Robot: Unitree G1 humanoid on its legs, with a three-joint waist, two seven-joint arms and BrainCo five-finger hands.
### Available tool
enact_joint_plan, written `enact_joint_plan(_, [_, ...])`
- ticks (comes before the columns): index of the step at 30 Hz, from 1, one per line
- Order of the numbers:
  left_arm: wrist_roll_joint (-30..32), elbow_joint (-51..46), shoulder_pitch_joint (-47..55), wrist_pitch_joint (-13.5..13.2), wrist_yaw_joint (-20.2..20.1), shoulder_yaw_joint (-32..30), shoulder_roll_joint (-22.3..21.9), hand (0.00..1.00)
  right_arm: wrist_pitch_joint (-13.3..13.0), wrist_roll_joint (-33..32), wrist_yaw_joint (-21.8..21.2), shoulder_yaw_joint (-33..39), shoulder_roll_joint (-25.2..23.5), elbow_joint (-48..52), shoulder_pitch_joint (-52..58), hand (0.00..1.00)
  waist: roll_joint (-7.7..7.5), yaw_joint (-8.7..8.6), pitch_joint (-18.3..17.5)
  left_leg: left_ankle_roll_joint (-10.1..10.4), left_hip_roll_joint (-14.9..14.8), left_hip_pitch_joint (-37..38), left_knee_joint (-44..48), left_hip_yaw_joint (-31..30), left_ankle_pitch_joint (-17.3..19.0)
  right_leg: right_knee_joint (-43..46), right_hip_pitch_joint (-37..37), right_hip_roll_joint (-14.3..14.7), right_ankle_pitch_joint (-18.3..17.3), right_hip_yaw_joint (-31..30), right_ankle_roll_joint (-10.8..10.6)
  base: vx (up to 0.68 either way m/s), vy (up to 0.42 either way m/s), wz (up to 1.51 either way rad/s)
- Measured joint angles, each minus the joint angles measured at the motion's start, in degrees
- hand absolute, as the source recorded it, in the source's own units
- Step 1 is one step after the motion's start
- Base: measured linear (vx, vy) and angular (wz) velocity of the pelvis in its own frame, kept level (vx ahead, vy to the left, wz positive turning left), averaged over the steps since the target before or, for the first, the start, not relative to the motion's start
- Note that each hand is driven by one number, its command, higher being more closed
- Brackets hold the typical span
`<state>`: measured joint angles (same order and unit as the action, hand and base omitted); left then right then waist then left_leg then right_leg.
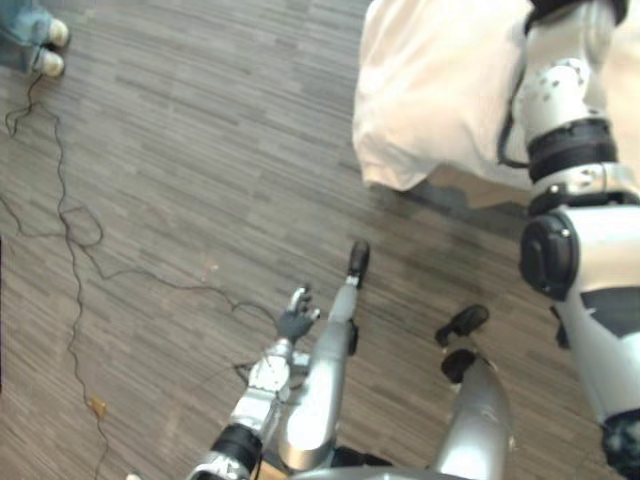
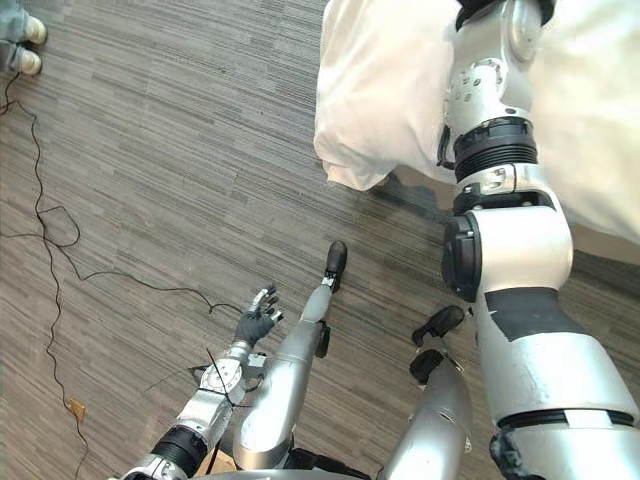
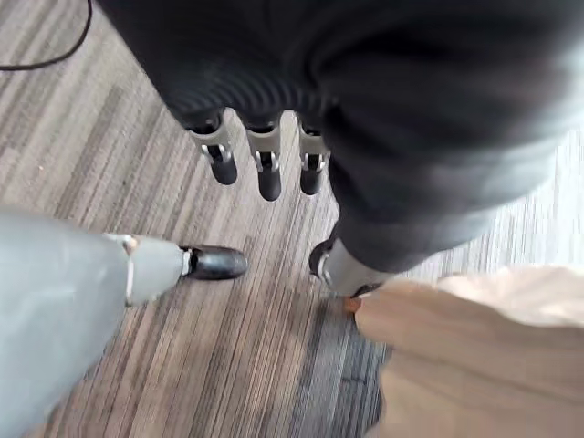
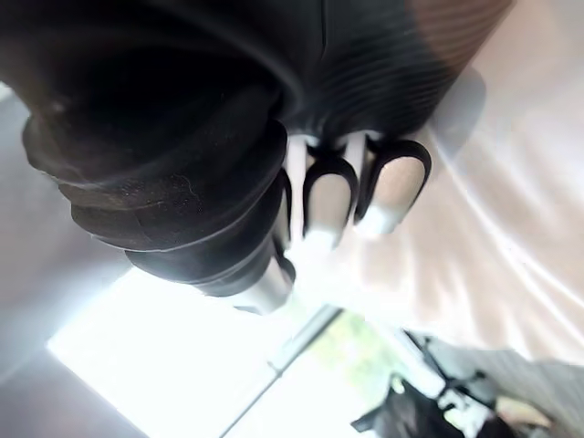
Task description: Tidy the bed and pick cloth on bed and put in laundry
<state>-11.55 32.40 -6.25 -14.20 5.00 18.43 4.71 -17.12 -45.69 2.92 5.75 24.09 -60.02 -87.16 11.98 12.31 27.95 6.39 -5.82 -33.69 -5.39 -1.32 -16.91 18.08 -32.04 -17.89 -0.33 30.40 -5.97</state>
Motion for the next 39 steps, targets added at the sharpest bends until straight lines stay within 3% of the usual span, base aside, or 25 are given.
enact_joint_plan(4, [0.0,0.8,0.7,0.0,0.3,-1.5,0.2,0.00,-0.6,-1.1,-0.8,3.6,-0.2,7.1,9.0,1.00,-0.70,-3.82,-0.3,-1.1,1.1,1.5,0.0,1.8,1.0,-5.1,2.6,0.3,3.5,-1.5,-1.2,0.00,0.049,-0.17])
enact_joint_plan(6, [0.0,2.0,2.4,0.2,0.6,-5.3,0.4,0.00,-1.8,-2.1,-0.8,7.3,-1.9,14.0,18.9,1.00,-3.38,-6.71,-1.4,-2.0,2.1,2.9,0.0,3.5,1.7,-7.2,4.1,-0.3,5.1,-3.0,-2.1,0.05,0.048,-0.23])
enact_joint_plan(7, [0.0,2.0,3.1,0.2,0.8,-6.0,0.6,0.00,-2.0,-2.2,-0.8,8.4,-2.5,15.2,21.3,1.00,-4.20,-7.34,-1.8,-2.3,2.3,3.3,0.0,3.9,1.9,-7.7,4.4,-0.3,5.4,-3.3,-2.0,0.06,0.026,-0.25])
enact_joint_plan(8, [0.0,2.4,4.2,0.3,1.3,-7.4,1.3,0.00,-2.6,-2.4,-0.8,11.3,-3.3,17.4,26.7,1.00,-6.07,-8.36,-2.7,-2.8,2.6,4.2,0.0,4.7,2.3,-8.7,5.3,-0.4,5.9,-4.0,-2.3,0.06,0.008,-0.19])
enact_joint_plan(13, [0.0,6.6,5.4,0.9,1.5,-10.3,2.7,0.00,-2.6,-2.6,2.5,19.6,-3.4,21.4,44.9,1.00,-10.95,-10.64,-5.3,-3.4,2.9,7.3,0.0,6.0,3.2,-10.4,8.3,-0.3,6.0,-4.9,-2.5,0.06,-0.033,-0.12])
enact_joint_plan(15, [0.0,7.9,5.5,1.6,1.3,-11.2,2.5,0.00,-1.0,-1.2,5.1,21.0,-3.6,20.7,50.6,1.00,-11.33,-11.46,-5.5,-3.2,2.9,8.3,0.0,6.1,3.4,-10.8,9.3,-0.1,6.2,-5.1,-2.3,0.04,-0.046,-0.11])
enact_joint_plan(19, [0.5,8.2,7.2,2.0,1.3,-12.4,2.2,0.00,0.6,1.0,6.1,18.2,-4.0,24.9,55.4,1.00,-11.35,-12.17,-5.5,-2.9,2.2,10.8,-0.1,6.9,3.6,-13.4,11.7,1.3,7.5,-6.3,-1.9,0.02,-0.054,-0.26])
enact_joint_plan(23, [0.9,8.7,8.5,2.5,1.1,-12.4,1.8,0.00,0.5,4.3,4.4,8.0,-2.7,39.6,54.4,1.00,-11.44,-11.53,-6.0,-2.2,0.4,12.4,-0.2,6.4,4.2,-14.7,14.1,3.4,7.4,-5.6,-1.4,-0.01,-0.098,-0.08])
enact_joint_plan(26, [0.9,8.7,9.8,2.5,0.3,-12.5,1.4,0.00,0.4,5.9,1.6,-1.5,-2.5,43.1,48.8,1.00,-11.90,-11.11,-7.0,-2.1,-0.2,12.3,-0.4,5.6,4.2,-15.1,14.8,4.1,7.2,-4.4,-1.1,-0.03,-0.073,0.13])
enact_joint_plan(34, [0.7,8.0,9.7,2.4,0.1,-14.5,1.3,0.00,1.6,5.7,-2.1,-14.7,0.4,35.2,26.4,1.00,-11.51,-5.56,-7.1,-1.8,0.8,8.0,0.0,-0.2,2.4,-14.9,14.6,3.5,6.6,1.6,-1.3,0.01,-0.034,0.39])
enact_joint_plan(39, [-1.2,5.7,9.3,1.5,0.1,-13.8,1.0,0.00,2.0,5.6,-1.9,-17.2,0.4,26.8,15.9,1.00,-9.17,-1.63,-5.8,-1.7,1.8,5.1,0.0,-3.0,1.6,-11.4,12.6,1.9,4.7,4.4,-1.7,0.00,-0.001,0.36])
